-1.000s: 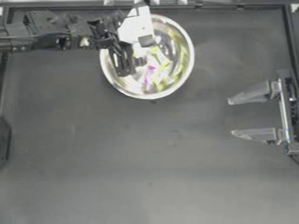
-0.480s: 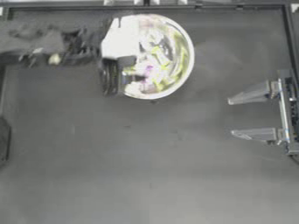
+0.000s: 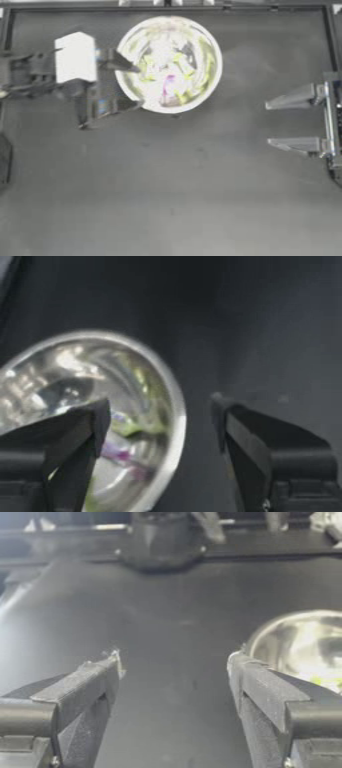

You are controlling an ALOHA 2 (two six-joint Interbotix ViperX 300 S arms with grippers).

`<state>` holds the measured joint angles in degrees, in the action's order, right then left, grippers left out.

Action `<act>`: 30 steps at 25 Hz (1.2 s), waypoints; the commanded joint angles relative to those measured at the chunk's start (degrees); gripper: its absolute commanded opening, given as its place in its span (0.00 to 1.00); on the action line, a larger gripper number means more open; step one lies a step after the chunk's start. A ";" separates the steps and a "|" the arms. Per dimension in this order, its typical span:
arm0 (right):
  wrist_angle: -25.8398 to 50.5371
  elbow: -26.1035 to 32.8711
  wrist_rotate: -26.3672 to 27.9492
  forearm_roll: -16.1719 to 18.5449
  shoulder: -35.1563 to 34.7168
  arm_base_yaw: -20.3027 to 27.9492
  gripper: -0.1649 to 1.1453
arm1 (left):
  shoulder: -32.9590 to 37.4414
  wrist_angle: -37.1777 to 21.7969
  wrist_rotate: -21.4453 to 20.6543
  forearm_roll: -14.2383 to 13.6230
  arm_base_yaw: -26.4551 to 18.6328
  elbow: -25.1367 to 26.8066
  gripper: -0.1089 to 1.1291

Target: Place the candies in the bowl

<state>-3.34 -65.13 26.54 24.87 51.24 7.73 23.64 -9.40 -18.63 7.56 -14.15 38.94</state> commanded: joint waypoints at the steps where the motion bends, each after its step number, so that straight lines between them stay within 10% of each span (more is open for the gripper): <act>1: -0.44 0.88 0.00 0.00 -0.18 0.35 0.85 | 5.80 2.46 0.00 1.49 1.41 2.72 0.84; 30: -2.81 2.02 0.00 0.00 0.00 3.25 0.87 | 29.36 5.10 0.09 6.24 4.39 21.09 0.87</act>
<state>-5.71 -64.86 26.54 24.79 51.42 10.72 51.77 -4.75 -18.63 13.36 -9.67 60.29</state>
